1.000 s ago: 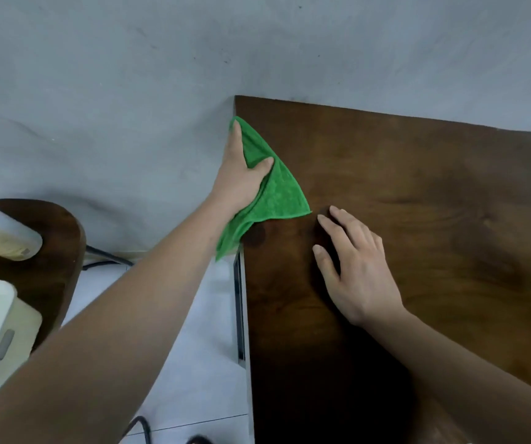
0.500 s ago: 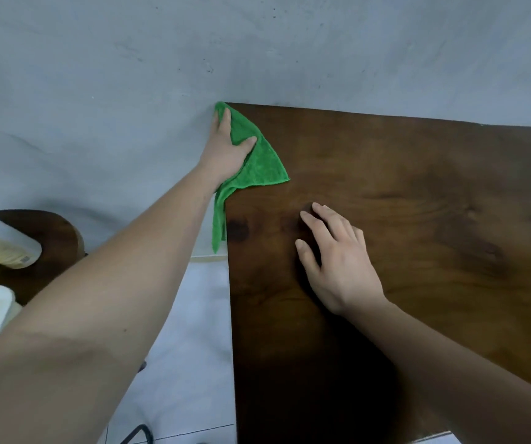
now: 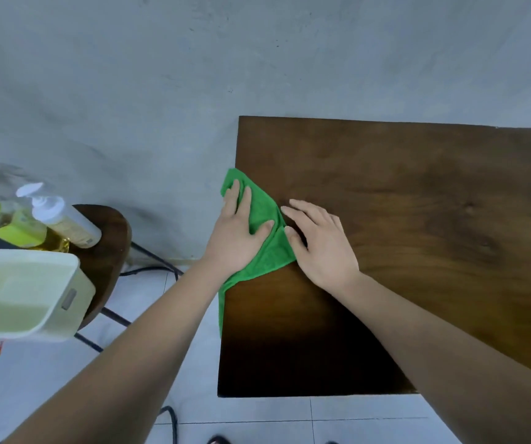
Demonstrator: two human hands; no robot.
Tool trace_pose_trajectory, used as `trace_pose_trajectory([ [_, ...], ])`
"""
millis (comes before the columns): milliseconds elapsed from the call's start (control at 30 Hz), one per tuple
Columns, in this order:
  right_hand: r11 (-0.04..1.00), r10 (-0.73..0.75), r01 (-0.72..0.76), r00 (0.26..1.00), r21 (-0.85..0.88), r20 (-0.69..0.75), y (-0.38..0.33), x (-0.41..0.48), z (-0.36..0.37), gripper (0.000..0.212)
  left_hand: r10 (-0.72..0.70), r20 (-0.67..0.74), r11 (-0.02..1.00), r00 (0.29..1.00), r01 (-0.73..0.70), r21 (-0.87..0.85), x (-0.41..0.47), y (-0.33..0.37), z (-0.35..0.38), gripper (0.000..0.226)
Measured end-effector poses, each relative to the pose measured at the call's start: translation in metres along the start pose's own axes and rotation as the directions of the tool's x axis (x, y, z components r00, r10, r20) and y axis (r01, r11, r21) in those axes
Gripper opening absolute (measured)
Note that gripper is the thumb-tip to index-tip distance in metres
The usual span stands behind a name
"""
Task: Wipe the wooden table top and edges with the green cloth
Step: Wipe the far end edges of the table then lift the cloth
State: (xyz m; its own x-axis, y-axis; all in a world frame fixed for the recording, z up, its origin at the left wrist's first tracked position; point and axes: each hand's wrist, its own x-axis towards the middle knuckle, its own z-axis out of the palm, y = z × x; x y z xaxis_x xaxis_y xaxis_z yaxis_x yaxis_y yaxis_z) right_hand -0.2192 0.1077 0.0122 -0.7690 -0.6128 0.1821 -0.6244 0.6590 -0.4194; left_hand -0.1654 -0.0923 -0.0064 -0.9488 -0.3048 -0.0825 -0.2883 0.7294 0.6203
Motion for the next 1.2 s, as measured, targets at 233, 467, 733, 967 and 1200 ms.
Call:
trace_pose_trajectory([
  [233,0.995,0.014,-0.022,0.996,0.094,0.093,-0.003,-0.03,-0.017,0.025,0.135,-0.088,0.968,0.987,-0.112,0.224,-0.049,0.02,0.013,0.066],
  [467,0.983,0.07,-0.105,0.973,0.152,0.221,0.017,-0.068,-0.067,0.009,0.151,-0.04,0.918,0.988,-0.125,0.376,-0.093,0.069,0.056,0.08],
  [733,0.948,0.273,-0.307,0.92,0.084,0.282,0.107,-0.129,-0.142,0.019,0.081,0.037,0.913,0.996,-0.089,0.397,-0.094,0.161,0.118,0.084],
  [967,0.869,0.429,-0.466,0.876,0.164,0.22,0.168,-0.155,-0.182,0.014,0.04,0.082,0.975,0.996,-0.058,0.217,-0.069,0.223,0.14,0.07],
  [1200,0.836,0.452,-0.506,0.855,0.213,0.255,0.168,-0.146,-0.185,0.004,0.21,0.028,0.934,0.977,-0.209,0.29,-0.014,0.191,0.095,0.048],
])
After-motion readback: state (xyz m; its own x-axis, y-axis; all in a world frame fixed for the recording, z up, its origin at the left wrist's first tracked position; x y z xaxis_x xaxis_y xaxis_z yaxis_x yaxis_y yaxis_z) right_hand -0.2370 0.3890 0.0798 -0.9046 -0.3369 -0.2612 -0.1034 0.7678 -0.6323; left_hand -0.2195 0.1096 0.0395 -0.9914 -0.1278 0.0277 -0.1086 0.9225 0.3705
